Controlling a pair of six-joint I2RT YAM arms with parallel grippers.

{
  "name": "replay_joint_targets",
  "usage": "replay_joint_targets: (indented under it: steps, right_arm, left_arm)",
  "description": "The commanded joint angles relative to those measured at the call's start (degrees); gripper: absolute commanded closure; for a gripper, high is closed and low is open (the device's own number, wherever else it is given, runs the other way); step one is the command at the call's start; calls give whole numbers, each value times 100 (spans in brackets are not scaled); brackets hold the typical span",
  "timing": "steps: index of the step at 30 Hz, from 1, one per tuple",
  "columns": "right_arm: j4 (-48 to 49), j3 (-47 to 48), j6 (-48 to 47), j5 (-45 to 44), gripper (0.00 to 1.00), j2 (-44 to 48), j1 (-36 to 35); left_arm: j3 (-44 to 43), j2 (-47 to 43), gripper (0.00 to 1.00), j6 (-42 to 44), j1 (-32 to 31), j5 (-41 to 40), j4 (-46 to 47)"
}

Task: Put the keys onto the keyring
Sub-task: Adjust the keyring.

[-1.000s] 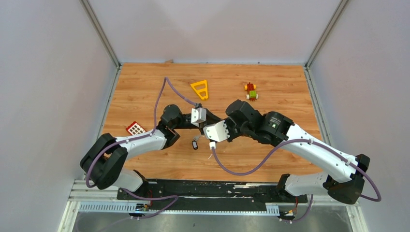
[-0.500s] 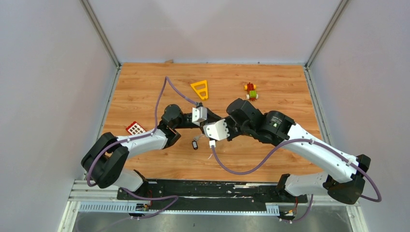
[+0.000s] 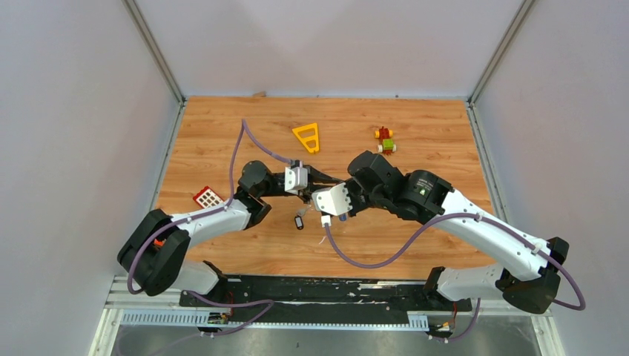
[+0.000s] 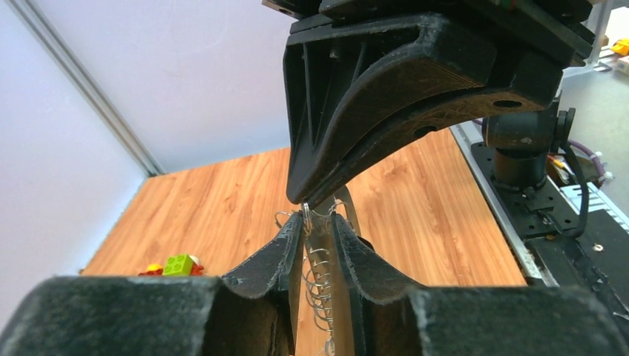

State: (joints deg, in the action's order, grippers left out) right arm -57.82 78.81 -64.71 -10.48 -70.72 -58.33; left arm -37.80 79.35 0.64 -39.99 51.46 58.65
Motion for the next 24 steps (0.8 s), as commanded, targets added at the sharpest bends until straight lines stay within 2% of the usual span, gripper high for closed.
replay_joint_targets:
  steps: [1,11,24]
  right_arm:
    - [118,147,100,122,100,184,23]
    - [117,213,152,256,100,173,54]
    - [140,258,191,340,100,186,83]
  left_arm:
    - [-56,-108,73,282,30,100,144]
    - [-331,290,72,-211,26,196,465]
    - [-502,581,73,-369,-88,189,494]
